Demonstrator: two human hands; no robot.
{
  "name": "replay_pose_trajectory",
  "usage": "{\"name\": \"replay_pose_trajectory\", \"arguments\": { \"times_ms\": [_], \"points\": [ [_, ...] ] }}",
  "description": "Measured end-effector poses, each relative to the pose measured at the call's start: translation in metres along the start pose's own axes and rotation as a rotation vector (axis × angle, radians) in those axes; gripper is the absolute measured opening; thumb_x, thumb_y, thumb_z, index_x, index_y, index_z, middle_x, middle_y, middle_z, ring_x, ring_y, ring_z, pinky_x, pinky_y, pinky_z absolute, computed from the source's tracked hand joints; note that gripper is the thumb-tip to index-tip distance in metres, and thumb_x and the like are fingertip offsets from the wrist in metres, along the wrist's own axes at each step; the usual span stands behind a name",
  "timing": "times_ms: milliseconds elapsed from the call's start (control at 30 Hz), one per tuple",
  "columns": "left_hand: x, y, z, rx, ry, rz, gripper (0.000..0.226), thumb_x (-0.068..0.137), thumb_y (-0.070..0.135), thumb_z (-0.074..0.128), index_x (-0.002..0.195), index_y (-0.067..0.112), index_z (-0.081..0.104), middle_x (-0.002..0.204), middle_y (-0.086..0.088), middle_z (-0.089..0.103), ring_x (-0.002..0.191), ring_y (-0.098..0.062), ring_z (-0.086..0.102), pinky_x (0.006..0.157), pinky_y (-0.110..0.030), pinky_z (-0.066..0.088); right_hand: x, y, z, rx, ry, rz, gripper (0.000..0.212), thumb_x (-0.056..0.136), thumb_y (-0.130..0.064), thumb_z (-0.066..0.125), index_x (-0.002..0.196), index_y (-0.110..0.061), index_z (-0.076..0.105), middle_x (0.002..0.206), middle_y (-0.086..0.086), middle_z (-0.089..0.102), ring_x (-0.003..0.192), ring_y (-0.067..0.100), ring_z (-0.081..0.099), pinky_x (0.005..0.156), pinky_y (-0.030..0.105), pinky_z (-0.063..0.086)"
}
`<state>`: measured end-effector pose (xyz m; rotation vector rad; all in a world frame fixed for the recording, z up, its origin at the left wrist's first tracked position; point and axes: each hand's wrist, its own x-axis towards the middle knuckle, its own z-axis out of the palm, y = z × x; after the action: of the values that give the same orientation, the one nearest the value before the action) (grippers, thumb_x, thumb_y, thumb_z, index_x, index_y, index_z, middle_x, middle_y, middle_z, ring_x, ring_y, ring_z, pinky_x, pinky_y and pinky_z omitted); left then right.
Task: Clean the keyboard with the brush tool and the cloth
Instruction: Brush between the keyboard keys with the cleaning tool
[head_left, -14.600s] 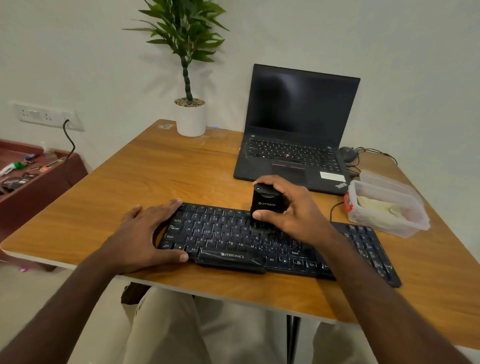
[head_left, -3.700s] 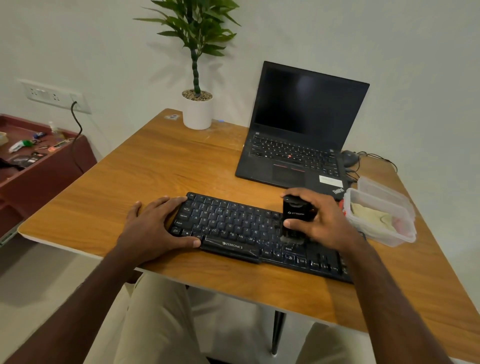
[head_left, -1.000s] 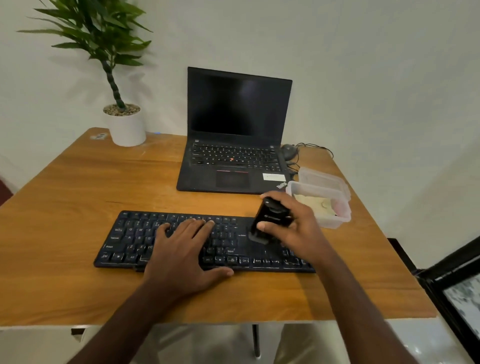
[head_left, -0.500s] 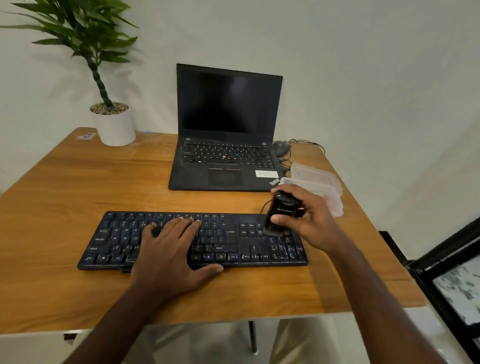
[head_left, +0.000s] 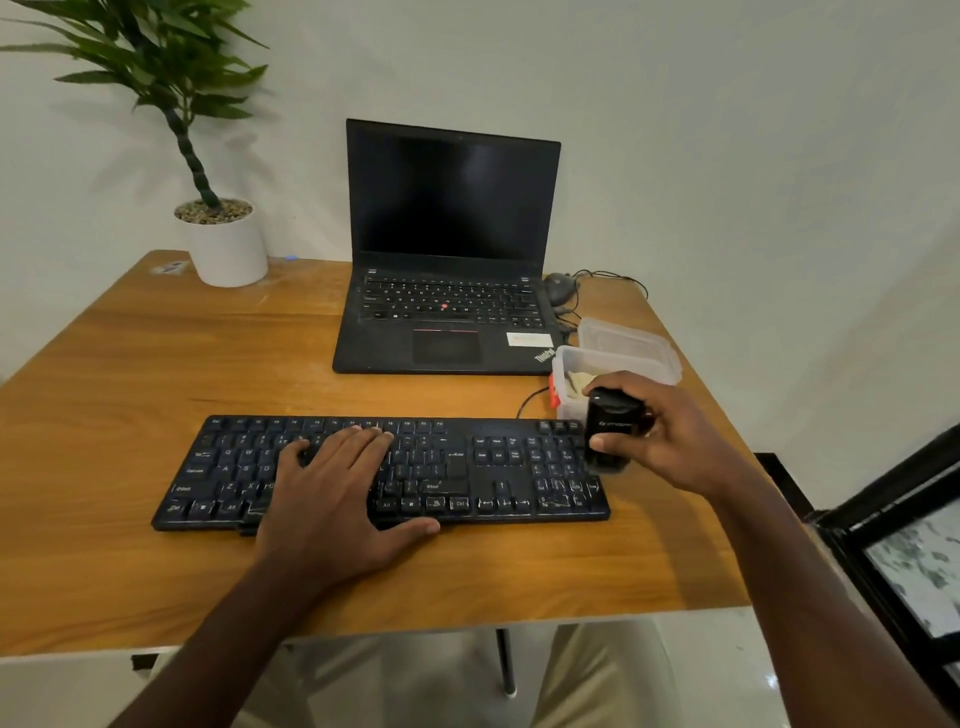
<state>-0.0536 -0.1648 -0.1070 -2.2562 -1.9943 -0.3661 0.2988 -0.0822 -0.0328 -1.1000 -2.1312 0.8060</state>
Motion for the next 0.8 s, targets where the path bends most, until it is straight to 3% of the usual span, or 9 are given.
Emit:
{"name": "replay_pose_trajectory", "arguments": {
  "times_ms": [233, 400, 600, 800],
  "points": [
    [0.000, 0.001, -0.001, 0.001, 0.007, 0.013, 0.108, 0.069, 0.097, 0.033, 0.133, 0.014, 0.059, 0.134, -0.005, 0.062, 0.124, -0.023, 0.057, 0.104, -0.059, 0.039, 0.012, -0.007, 0.043, 0.233, 0.081, -0.023, 0.047, 0.080, -0.009, 0.083, 0.123, -0.016, 0.064, 0.111, -0.008, 0.067, 0.105, 0.018, 0.065, 0.084, 0.034, 0.058],
    [0.000, 0.000, -0.001, 0.004, 0.003, 0.011, 0.108, 0.069, 0.097, 0.033, 0.133, 0.014, 0.059, 0.134, -0.005, 0.062, 0.124, -0.024, 0.057, 0.103, -0.058, 0.039, 0.017, -0.009, 0.051, 0.193, 0.006, -0.036, 0.046, 0.081, -0.010, 0.082, 0.122, -0.020, 0.063, 0.108, -0.005, 0.067, 0.100, 0.019, 0.066, 0.079, 0.032, 0.057],
    [-0.001, -0.001, -0.001, 0.003, 0.014, 0.013, 0.107, 0.069, 0.097, 0.034, 0.134, 0.015, 0.058, 0.135, -0.004, 0.061, 0.126, -0.023, 0.056, 0.105, -0.057, 0.037, 0.007, -0.002, 0.015, 0.089, -0.074, 0.017, 0.043, 0.084, -0.001, 0.077, 0.122, -0.016, 0.063, 0.109, 0.004, 0.067, 0.098, 0.008, 0.066, 0.072, 0.016, 0.054],
    [-0.001, -0.001, 0.000, -0.012, 0.011, 0.008, 0.108, 0.069, 0.097, 0.032, 0.136, 0.016, 0.057, 0.137, -0.004, 0.060, 0.127, -0.023, 0.054, 0.106, -0.057, 0.035, -0.002, 0.008, 0.002, 0.031, 0.074, 0.015, 0.046, 0.081, -0.010, 0.081, 0.121, -0.021, 0.062, 0.109, -0.011, 0.064, 0.102, 0.013, 0.062, 0.073, 0.023, 0.053]
  ]
}}
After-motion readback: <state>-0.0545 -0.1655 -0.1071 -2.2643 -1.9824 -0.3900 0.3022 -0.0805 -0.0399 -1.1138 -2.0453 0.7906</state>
